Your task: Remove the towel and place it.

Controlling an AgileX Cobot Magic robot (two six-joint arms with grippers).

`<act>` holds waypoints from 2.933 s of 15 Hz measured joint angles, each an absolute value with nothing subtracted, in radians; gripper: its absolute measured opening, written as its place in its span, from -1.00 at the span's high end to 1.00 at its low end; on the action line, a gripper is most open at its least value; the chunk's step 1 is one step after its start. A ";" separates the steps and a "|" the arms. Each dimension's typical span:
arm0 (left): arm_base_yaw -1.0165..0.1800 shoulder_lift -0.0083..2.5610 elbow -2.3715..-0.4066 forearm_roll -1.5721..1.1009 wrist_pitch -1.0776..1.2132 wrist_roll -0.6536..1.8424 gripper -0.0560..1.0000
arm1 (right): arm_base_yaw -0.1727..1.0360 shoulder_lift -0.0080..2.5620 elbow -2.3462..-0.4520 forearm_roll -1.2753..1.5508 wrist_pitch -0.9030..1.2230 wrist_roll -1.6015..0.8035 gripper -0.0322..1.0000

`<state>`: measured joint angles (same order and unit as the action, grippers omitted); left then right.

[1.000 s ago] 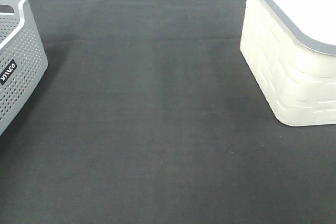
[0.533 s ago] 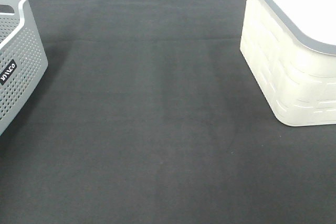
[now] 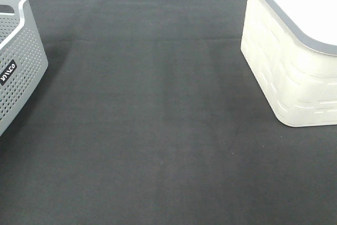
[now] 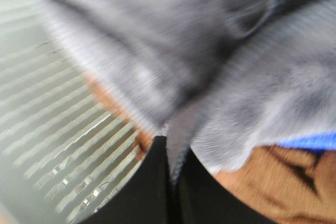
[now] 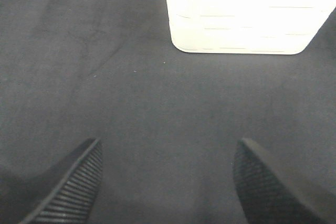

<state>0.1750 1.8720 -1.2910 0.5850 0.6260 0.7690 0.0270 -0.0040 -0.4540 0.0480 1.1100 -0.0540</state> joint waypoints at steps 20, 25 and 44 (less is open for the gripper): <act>0.175 1.303 -1.291 0.302 0.465 0.506 0.89 | 0.027 -0.004 -0.454 0.050 1.110 -0.054 -0.39; 0.123 1.248 -1.297 0.286 0.243 0.523 0.89 | 0.027 -0.004 -0.454 0.050 1.110 -0.054 -0.39; -0.494 1.440 -1.618 0.353 0.122 0.561 0.89 | 0.027 0.655 -0.523 1.293 0.936 -1.064 -0.39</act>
<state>-0.4940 1.4400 -1.6180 0.3530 0.1220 0.5610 0.0270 0.6550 -0.5230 1.2930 0.9360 -1.0640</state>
